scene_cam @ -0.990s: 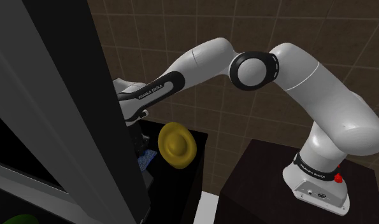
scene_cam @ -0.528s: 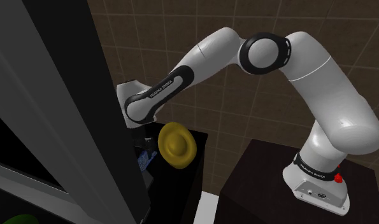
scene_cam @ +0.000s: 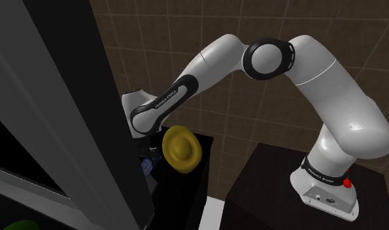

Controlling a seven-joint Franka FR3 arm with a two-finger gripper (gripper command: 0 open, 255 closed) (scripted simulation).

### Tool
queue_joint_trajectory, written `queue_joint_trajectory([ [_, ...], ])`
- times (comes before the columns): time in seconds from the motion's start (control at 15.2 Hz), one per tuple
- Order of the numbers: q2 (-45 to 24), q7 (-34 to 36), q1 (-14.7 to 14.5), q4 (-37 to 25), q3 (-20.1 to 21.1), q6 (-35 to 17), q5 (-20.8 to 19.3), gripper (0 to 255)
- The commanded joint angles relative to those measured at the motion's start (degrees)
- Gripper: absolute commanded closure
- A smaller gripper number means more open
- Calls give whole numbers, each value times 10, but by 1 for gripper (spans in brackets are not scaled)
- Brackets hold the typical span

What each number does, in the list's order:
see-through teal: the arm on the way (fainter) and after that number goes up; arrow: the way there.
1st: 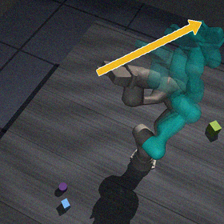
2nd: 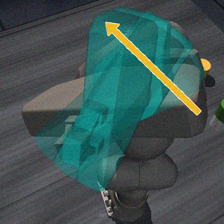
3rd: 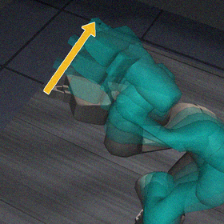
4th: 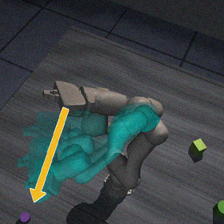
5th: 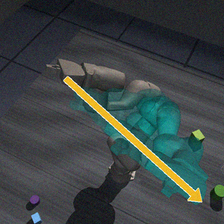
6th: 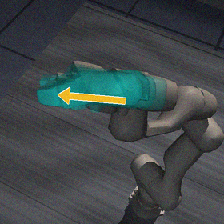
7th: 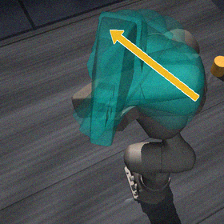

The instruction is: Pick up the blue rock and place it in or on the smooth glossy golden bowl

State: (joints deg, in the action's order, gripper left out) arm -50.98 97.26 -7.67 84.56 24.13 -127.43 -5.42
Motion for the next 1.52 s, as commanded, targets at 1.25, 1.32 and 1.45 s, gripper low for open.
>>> queue_joint_trajectory([
  [1.25, 21, 2, 4, 4, 5, 16, 4, 255],
  [1.32, 21, 2, 4, 4, 5, 16, 4, 0],
  [1.45, 81, 49, -21, 84, -9, -27, -24, 0],
])
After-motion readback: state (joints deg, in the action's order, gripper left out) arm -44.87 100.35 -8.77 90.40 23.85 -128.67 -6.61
